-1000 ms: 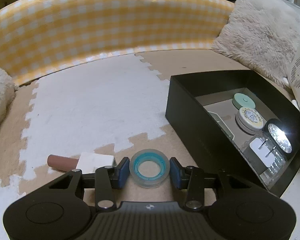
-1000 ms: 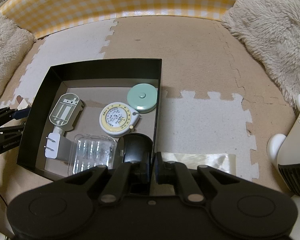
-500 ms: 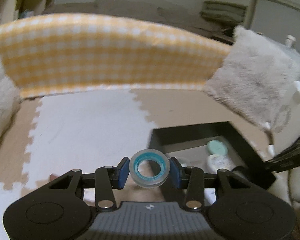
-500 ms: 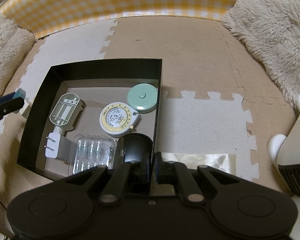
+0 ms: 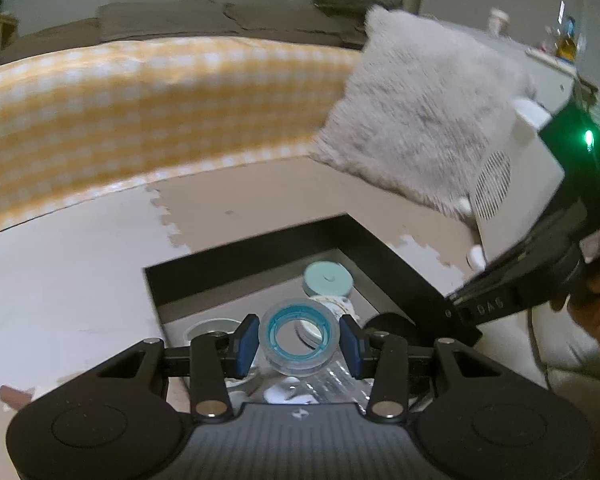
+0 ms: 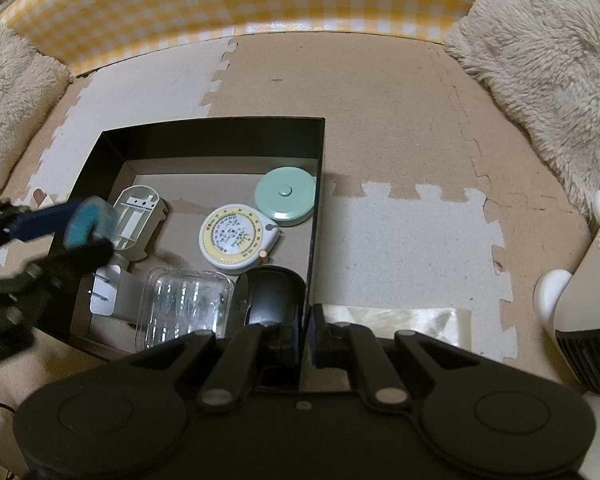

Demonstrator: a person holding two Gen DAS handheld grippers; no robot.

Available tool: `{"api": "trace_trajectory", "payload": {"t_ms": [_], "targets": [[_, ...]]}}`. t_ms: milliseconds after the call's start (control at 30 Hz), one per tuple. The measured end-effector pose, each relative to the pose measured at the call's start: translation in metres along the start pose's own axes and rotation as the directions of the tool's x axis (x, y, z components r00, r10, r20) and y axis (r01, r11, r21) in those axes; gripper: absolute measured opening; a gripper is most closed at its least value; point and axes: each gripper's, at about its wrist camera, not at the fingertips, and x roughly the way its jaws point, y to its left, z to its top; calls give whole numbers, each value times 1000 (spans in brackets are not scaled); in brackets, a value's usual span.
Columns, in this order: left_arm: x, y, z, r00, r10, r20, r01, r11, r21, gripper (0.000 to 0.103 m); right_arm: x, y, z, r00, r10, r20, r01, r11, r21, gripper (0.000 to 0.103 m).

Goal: Organize rigid objects
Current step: 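Lift the tape roll with the left gripper toward the black tray, then lower the tape roll into the black tray and open the left gripper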

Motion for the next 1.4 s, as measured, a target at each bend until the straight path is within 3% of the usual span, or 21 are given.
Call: {"api": "trace_trajectory", "payload": {"t_ms": [633,700,767,1400], "targets": [[37,-3,-1,999,25,-26,-23,998,64,45,0,3,1,1000,-11,-2,11,1000,-14,6],[41,-3,-3,998,35,-43,-31,997,76,48,0,3,1,1000,-13,-3,13,1000,-16,6],[43,-3,-5,997,54,-62,-49,996,77,58,0,3,0,1000,-15,-3,15,1000,-19,6],[36,-12,-3,991,7,-130,2,997,75,74,0,3,1,1000,-12,-2,12,1000,-17,6]]}}
